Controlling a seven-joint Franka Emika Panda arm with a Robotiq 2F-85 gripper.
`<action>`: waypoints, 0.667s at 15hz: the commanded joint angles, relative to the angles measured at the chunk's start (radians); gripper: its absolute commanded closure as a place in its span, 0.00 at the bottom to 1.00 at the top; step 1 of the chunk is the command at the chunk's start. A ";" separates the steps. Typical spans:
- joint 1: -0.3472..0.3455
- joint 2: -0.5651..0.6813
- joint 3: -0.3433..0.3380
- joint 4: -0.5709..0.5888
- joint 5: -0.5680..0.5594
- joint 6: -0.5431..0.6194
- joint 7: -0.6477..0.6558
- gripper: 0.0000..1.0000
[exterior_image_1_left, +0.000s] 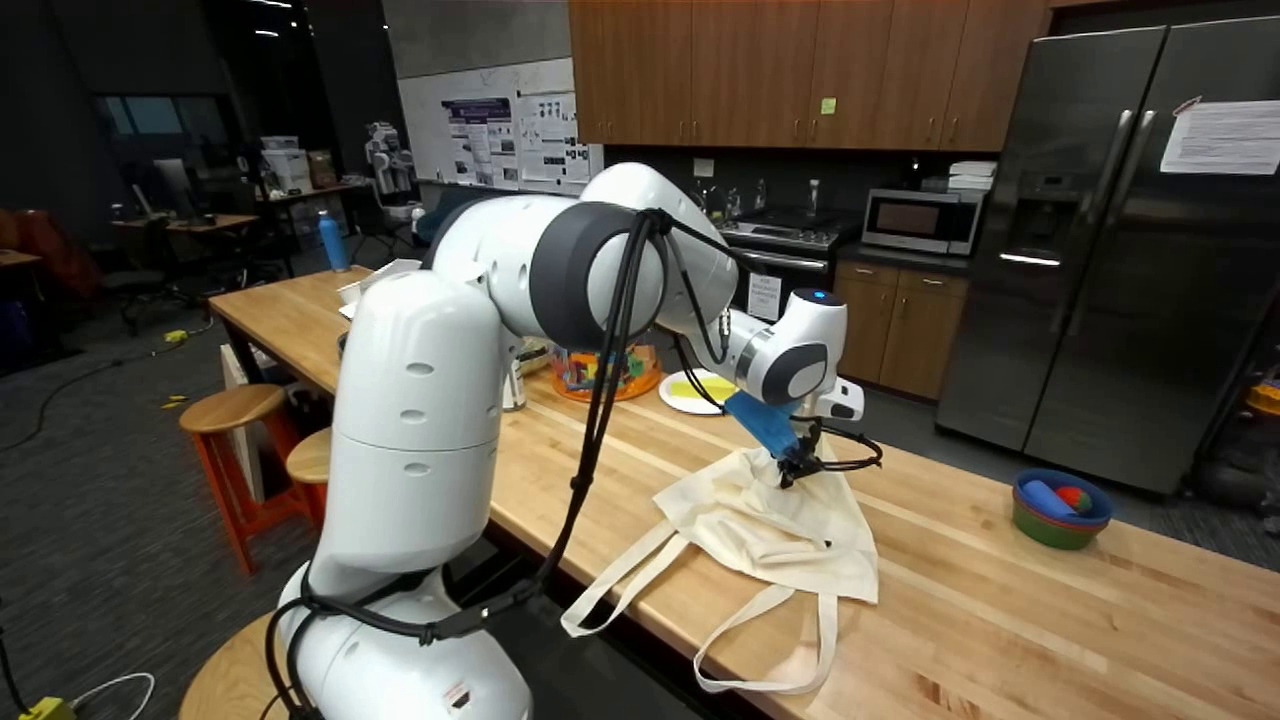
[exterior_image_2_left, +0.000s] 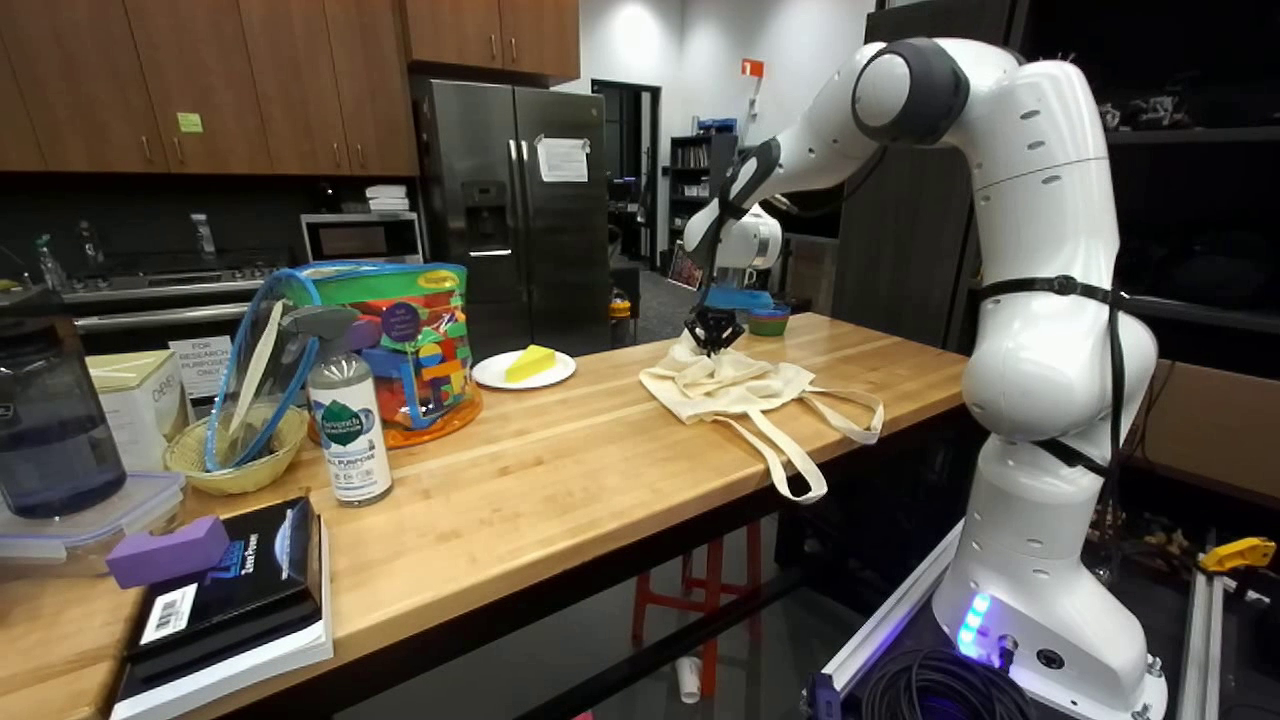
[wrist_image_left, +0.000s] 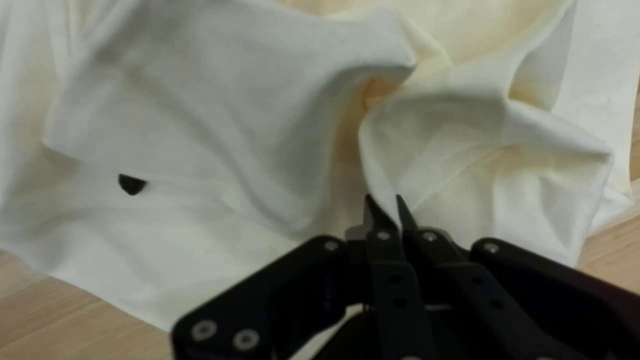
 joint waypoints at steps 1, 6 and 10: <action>-0.017 0.028 -0.012 0.037 0.030 -0.023 -0.002 0.99; -0.025 0.044 -0.023 0.047 0.033 -0.024 0.014 0.99; -0.016 0.037 -0.022 0.033 0.014 -0.004 0.010 0.93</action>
